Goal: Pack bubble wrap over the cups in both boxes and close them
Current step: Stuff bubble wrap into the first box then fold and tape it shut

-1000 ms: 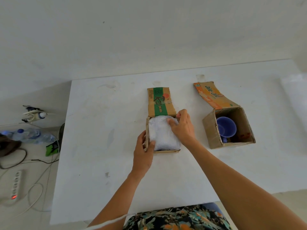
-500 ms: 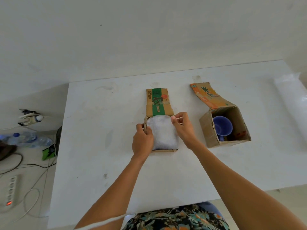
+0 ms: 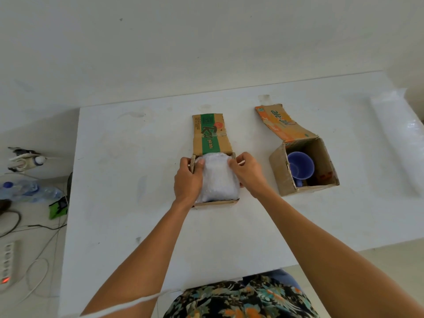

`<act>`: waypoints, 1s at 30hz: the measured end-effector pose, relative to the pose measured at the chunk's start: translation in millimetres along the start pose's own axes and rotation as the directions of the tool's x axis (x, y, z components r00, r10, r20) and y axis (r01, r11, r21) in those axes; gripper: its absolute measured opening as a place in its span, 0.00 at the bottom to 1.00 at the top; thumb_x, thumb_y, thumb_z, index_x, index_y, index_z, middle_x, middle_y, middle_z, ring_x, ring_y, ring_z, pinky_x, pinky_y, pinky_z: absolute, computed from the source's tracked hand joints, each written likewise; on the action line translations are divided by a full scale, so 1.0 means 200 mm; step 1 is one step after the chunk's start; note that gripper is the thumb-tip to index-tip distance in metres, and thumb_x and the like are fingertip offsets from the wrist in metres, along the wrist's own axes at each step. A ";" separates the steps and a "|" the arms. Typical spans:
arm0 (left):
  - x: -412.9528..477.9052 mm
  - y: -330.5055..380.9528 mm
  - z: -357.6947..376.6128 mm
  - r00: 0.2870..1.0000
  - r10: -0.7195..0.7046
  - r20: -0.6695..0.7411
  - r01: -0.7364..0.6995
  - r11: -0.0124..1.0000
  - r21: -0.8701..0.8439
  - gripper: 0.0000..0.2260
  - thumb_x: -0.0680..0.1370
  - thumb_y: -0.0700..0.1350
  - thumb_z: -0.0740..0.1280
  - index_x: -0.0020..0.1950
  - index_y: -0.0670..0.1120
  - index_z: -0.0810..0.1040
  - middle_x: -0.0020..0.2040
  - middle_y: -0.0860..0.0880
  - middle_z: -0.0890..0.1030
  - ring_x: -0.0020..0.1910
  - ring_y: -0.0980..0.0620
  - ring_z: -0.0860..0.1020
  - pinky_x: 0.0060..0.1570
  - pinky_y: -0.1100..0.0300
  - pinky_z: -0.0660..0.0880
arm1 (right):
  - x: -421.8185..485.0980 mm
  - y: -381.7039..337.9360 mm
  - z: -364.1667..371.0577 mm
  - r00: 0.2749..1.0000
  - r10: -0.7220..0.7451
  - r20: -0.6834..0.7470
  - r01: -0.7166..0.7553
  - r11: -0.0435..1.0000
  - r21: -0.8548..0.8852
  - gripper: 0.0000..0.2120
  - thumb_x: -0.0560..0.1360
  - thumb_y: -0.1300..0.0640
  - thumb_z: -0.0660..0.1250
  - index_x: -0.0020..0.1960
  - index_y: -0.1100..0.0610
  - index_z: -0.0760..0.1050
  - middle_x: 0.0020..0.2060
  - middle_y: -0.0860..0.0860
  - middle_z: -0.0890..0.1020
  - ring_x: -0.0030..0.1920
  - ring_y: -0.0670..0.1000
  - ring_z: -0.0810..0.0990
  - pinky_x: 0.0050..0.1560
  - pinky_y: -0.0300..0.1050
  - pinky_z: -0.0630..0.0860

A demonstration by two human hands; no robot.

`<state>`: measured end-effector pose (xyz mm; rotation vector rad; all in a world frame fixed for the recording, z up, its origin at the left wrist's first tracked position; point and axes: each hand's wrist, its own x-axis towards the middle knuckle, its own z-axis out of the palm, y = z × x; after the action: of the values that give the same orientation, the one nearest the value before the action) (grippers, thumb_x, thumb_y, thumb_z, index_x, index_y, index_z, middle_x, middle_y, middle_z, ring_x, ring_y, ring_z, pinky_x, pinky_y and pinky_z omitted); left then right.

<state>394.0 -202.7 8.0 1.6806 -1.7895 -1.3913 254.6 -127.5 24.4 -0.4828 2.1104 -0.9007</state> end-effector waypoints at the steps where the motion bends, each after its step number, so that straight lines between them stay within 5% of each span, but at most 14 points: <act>1: 0.00 0.00 0.00 1.000 0.011 -0.003 -0.011 1.000 -0.001 0.13 0.80 0.56 0.62 0.51 0.46 0.70 0.39 0.54 0.75 0.43 0.47 0.75 0.42 0.56 0.69 | 0.01 -0.01 0.00 1.000 0.003 0.015 -0.003 1.000 -0.016 0.10 0.77 0.50 0.62 0.50 0.57 0.69 0.44 0.56 0.78 0.39 0.54 0.78 0.29 0.45 0.76; 6: 0.01 0.00 0.00 1.000 0.025 -0.010 -0.025 1.000 0.017 0.13 0.80 0.56 0.62 0.49 0.46 0.68 0.40 0.51 0.76 0.43 0.45 0.76 0.42 0.53 0.73 | 0.03 -0.03 0.01 0.999 -0.048 0.006 0.048 0.979 -0.197 0.09 0.78 0.52 0.60 0.49 0.58 0.66 0.40 0.56 0.76 0.41 0.60 0.78 0.37 0.55 0.80; 10: 0.00 0.00 0.00 1.000 0.027 -0.013 -0.027 0.999 0.039 0.13 0.80 0.56 0.61 0.48 0.47 0.68 0.41 0.51 0.77 0.43 0.45 0.76 0.41 0.53 0.72 | 0.00 -0.03 0.03 0.994 -0.098 -0.040 0.082 0.952 -0.296 0.09 0.78 0.51 0.58 0.49 0.57 0.66 0.38 0.56 0.76 0.41 0.60 0.77 0.39 0.53 0.74; 13: -0.01 0.00 0.01 0.999 0.032 -0.017 -0.031 0.997 0.069 0.12 0.81 0.56 0.60 0.49 0.47 0.68 0.43 0.50 0.77 0.43 0.46 0.76 0.40 0.54 0.70 | -0.02 -0.01 0.01 1.000 0.006 0.028 -0.001 0.988 -0.151 0.12 0.78 0.47 0.58 0.49 0.56 0.68 0.42 0.56 0.78 0.43 0.59 0.79 0.43 0.56 0.80; 16: 0.00 0.00 0.00 1.000 0.018 -0.011 -0.017 0.997 0.075 0.12 0.81 0.56 0.59 0.50 0.48 0.67 0.44 0.50 0.77 0.44 0.46 0.76 0.42 0.54 0.70 | -0.04 0.01 -0.09 0.967 0.095 0.237 -0.121 0.988 0.100 0.15 0.79 0.47 0.60 0.56 0.57 0.73 0.51 0.57 0.81 0.51 0.58 0.81 0.54 0.57 0.80; 18: 0.00 -0.01 0.01 1.000 0.012 -0.005 -0.012 0.997 0.073 0.11 0.81 0.56 0.59 0.50 0.49 0.67 0.44 0.51 0.76 0.44 0.46 0.76 0.42 0.54 0.71 | -0.07 0.05 -0.17 0.919 0.090 0.385 -0.141 0.984 0.107 0.14 0.78 0.51 0.64 0.60 0.58 0.74 0.54 0.57 0.81 0.52 0.55 0.80 0.58 0.55 0.77; 21: 0.01 -0.01 0.02 1.000 0.009 -0.005 -0.009 0.998 0.070 0.11 0.81 0.56 0.59 0.51 0.49 0.68 0.45 0.51 0.76 0.45 0.46 0.76 0.43 0.53 0.71 | -0.11 0.09 -0.19 0.895 0.102 0.434 -0.144 0.988 0.063 0.17 0.76 0.54 0.67 0.63 0.57 0.72 0.54 0.56 0.81 0.49 0.53 0.81 0.54 0.52 0.79; 30: 0.01 0.00 0.02 1.000 0.004 -0.009 -0.003 0.998 0.061 0.10 0.81 0.54 0.60 0.49 0.48 0.68 0.43 0.51 0.76 0.43 0.46 0.76 0.42 0.53 0.71 | -0.12 0.06 -0.02 0.978 0.100 0.180 -0.088 0.993 -0.077 0.14 0.73 0.57 0.69 0.54 0.55 0.66 0.48 0.57 0.77 0.42 0.57 0.80 0.30 0.51 0.82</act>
<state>391.5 -202.4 5.1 1.7101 -1.8466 -1.3388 265.3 -102.9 29.1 -0.4787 1.9826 -0.7038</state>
